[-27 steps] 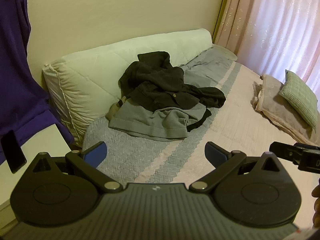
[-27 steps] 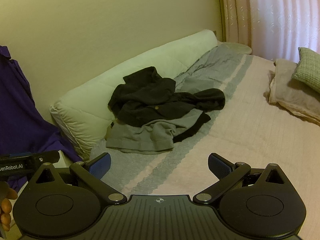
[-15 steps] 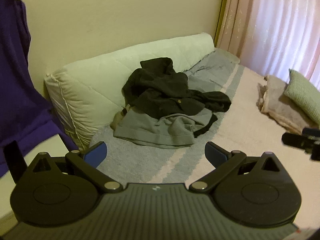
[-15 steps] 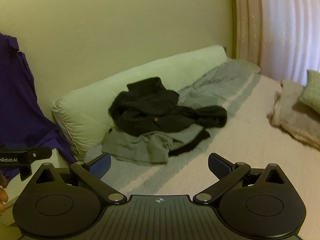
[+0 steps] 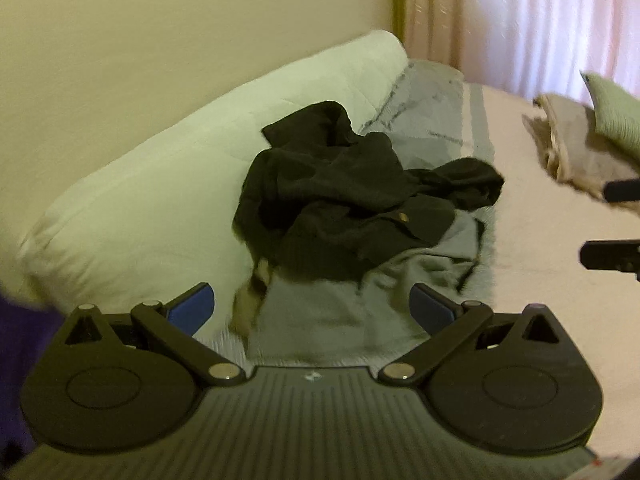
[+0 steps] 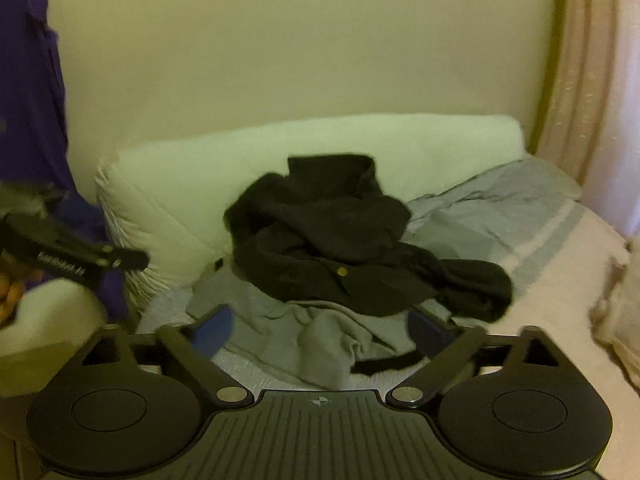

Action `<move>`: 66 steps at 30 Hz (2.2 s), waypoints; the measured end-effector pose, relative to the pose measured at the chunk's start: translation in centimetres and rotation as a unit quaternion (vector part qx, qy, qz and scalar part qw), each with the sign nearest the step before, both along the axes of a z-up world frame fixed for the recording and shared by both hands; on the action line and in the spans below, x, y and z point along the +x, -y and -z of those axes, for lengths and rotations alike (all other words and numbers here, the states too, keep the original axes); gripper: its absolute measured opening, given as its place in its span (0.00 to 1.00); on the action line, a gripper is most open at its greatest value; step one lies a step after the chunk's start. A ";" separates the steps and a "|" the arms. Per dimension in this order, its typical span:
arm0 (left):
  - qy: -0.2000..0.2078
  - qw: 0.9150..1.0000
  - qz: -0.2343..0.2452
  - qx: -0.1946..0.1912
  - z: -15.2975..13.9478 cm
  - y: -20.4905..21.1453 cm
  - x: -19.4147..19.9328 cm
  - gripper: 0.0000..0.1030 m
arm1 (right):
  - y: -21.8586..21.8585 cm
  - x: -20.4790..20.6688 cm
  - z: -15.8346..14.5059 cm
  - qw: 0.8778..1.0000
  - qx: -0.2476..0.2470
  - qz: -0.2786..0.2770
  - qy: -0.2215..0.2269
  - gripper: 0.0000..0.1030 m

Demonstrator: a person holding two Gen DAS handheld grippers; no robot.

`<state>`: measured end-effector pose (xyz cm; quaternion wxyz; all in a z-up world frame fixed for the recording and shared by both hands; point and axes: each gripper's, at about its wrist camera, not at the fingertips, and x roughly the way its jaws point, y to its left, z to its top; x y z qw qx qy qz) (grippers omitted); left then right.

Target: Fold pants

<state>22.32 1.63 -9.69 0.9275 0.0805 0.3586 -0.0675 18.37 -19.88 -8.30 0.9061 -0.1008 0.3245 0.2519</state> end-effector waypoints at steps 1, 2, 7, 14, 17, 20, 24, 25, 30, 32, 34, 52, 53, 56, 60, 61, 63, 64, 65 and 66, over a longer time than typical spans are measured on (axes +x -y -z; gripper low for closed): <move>-0.001 1.000 0.008 0.007 0.8 -0.3 1.5 0.99 | -0.6 1.6 1.2 1.000 -0.008 -0.006 -0.006 0.82; -0.005 1.000 0.018 0.015 1.7 -0.6 3.1 0.98 | -1.4 3.0 2.4 1.000 -0.016 -0.013 -0.014 0.81; -0.020 0.995 0.080 0.046 7.3 -1.7 9.9 0.94 | -5.4 10.1 9.2 0.997 -0.055 -0.059 -0.022 0.80; -0.039 0.983 0.164 0.071 13.2 -2.3 14.3 0.91 | -9.7 17.0 17.7 0.980 -0.146 -0.133 -0.001 0.80; -0.043 0.981 0.174 0.069 14.4 -2.8 15.7 0.91 | -10.9 18.5 20.1 0.972 -0.172 -0.160 0.014 0.80; -0.046 0.980 0.181 0.065 14.7 -3.1 16.4 0.91 | -11.5 19.9 21.5 0.965 -0.190 -0.178 0.031 0.81; -0.043 0.979 0.192 0.056 13.2 -3.1 16.2 0.90 | -10.4 21.9 20.5 0.973 -0.168 -0.156 0.014 0.43; -0.040 0.978 0.195 0.056 12.7 -3.2 15.9 0.91 | -9.9 22.4 20.0 0.976 -0.159 -0.150 0.004 0.33; -0.013 0.976 0.203 0.080 10.3 -3.9 14.7 0.91 | -7.0 23.9 16.7 0.985 -0.118 -0.125 -0.018 0.03; -0.007 0.974 0.203 0.095 9.9 -4.1 14.7 0.91 | -5.3 23.9 15.0 0.989 -0.105 -0.107 -0.012 0.02; -0.002 0.973 0.206 0.102 9.5 -4.2 15.1 0.91 | -3.1 23.8 13.2 0.993 -0.089 -0.081 -0.011 0.01; -0.058 0.983 0.175 -0.016 8.2 -4.5 21.6 0.26 | 0.5 21.0 10.8 0.998 -0.065 -0.016 -0.015 0.01; -0.060 0.982 0.175 -0.024 7.8 -4.6 21.8 0.20 | 0.7 21.1 10.6 0.998 -0.059 -0.012 -0.018 0.01; -0.039 0.982 0.185 -0.027 5.0 -4.2 21.4 0.11 | 1.5 20.9 9.5 0.999 -0.043 0.001 -0.023 0.01; 0.005 0.976 0.214 -0.046 -1.0 -2.4 20.9 0.10 | 3.8 19.7 6.5 0.999 -0.015 0.036 -0.014 0.01; 0.018 0.972 0.229 -0.047 -3.0 -1.4 20.6 0.10 | 4.7 19.1 5.5 0.999 -0.003 0.048 -0.014 0.01; 0.043 0.963 0.261 -0.050 -6.4 0.9 19.7 0.10 | 7.0 17.3 3.2 0.997 0.018 0.072 -0.009 0.01; 0.052 0.959 0.275 -0.053 -8.0 2.2 19.2 0.10 | 8.1 16.4 2.2 0.996 0.029 0.084 -0.007 0.01; 0.060 0.954 0.290 -0.055 -9.5 3.6 18.7 0.10 | 9.5 15.2 1.1 0.994 0.044 0.098 -0.006 0.01; 0.068 0.948 0.306 -0.055 -11.2 5.3 18.1 0.10 | 11.0 13.9 0.0 0.992 0.060 0.114 -0.007 0.01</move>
